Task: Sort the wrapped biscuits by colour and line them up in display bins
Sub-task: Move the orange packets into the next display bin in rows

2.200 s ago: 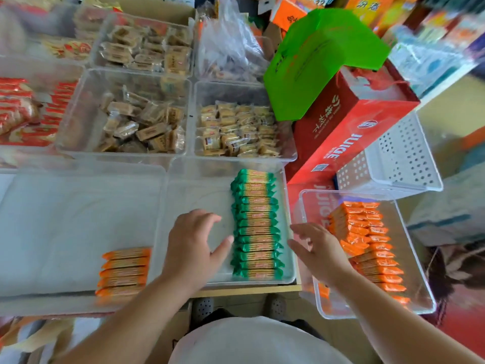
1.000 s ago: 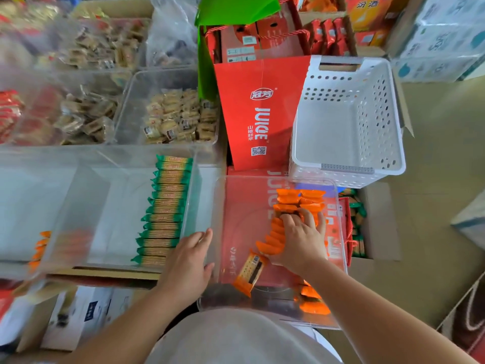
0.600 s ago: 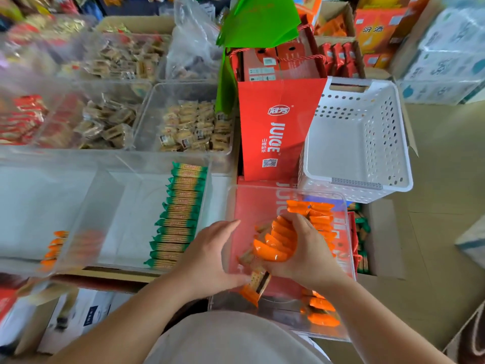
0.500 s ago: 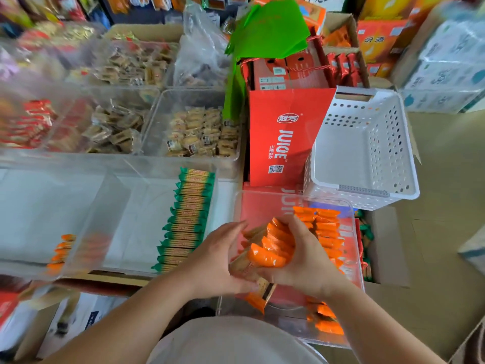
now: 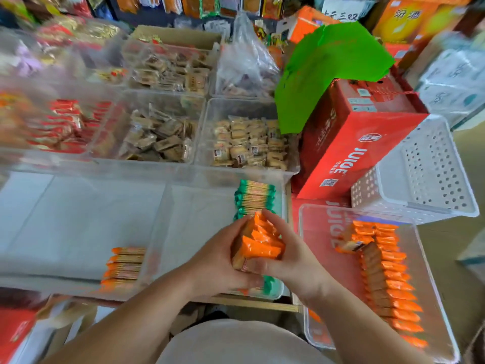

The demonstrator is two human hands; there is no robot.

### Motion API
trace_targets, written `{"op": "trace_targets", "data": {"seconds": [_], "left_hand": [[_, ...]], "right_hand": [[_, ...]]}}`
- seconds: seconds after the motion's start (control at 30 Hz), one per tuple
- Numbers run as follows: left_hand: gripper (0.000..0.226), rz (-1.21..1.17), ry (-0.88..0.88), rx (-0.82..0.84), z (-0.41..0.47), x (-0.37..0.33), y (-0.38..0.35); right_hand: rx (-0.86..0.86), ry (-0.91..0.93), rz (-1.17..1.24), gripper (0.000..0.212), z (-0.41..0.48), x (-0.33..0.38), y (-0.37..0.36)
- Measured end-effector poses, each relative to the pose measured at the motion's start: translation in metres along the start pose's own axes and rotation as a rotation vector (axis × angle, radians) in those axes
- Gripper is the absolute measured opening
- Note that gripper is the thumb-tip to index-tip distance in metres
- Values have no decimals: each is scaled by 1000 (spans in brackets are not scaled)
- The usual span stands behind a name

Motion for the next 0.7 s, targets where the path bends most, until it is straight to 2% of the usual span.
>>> {"op": "trace_targets", "data": {"seconds": [0.2, 0.33, 0.43, 0.53, 0.63, 0.7], "left_hand": [[97, -70, 57, -63, -20, 42, 69], [105, -105, 90, -256, -36, 72, 113], [94, -115, 113, -394, -44, 101, 153], [96, -14, 183, -534, -40, 133, 190], [109, 193, 294, -631, -21, 167, 216], [117, 363, 366, -616, -6, 183, 222]], "right_hand": [[-2, -67, 67, 101, 38, 24, -71], [-32, -85, -4, 90, 61, 31, -105], [-40, -158, -79, 65, 80, 24, -126], [-11, -194, -231, 50, 97, 9, -143], [49, -234, -321, 57, 112, 0, -160], [67, -271, -358, 64, 123, -4, -171]]}}
Point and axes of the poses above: each hand's wrist, its own z-axis towards the middle knuckle, its own y-axis out of the back of the hand, x = y × z, the point moved 1 cm from there along z, towards the middle knuckle, and after that the axes turned 10 degrees about y, right-handed, at the moved point
